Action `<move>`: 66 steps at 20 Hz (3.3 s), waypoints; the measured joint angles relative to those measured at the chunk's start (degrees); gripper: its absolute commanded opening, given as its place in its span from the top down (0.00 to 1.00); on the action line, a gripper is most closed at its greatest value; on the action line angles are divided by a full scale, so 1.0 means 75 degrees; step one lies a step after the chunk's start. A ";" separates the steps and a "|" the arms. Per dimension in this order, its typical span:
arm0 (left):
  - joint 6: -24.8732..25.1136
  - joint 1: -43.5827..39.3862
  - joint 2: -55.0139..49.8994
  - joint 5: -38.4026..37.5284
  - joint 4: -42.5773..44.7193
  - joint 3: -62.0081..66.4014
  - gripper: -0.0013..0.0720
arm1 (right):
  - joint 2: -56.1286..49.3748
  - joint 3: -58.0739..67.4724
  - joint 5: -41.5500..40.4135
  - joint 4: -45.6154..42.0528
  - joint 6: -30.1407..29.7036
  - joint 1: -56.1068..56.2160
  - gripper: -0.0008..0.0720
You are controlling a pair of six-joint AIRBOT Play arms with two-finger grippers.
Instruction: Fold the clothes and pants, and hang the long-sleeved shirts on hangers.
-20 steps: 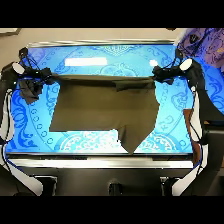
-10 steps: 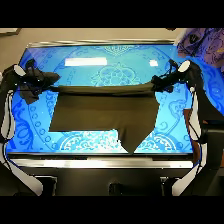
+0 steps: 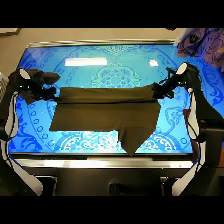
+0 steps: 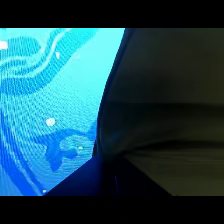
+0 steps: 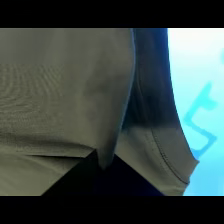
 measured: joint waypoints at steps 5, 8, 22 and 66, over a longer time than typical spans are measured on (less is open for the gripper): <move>-0.0003 -0.0006 -0.0044 -0.0047 -0.0137 0.0000 0.52 | -0.0239 0.0000 0.0178 0.0082 -0.0003 0.0000 0.40; -0.0204 0.0017 0.0000 0.0032 -0.0344 0.0102 0.14 | -0.0239 0.0020 0.0175 0.0350 -0.0006 0.0000 0.32; -0.0667 0.2025 0.3771 0.0399 -0.0554 -0.3031 0.15 | 0.3937 -0.3110 0.1067 -0.0175 -0.0991 -0.1862 0.23; 0.2025 0.2358 0.3748 0.1314 -0.3602 -0.7665 0.58 | 0.6945 -1.1870 -0.4389 0.5077 -0.2031 0.0131 0.95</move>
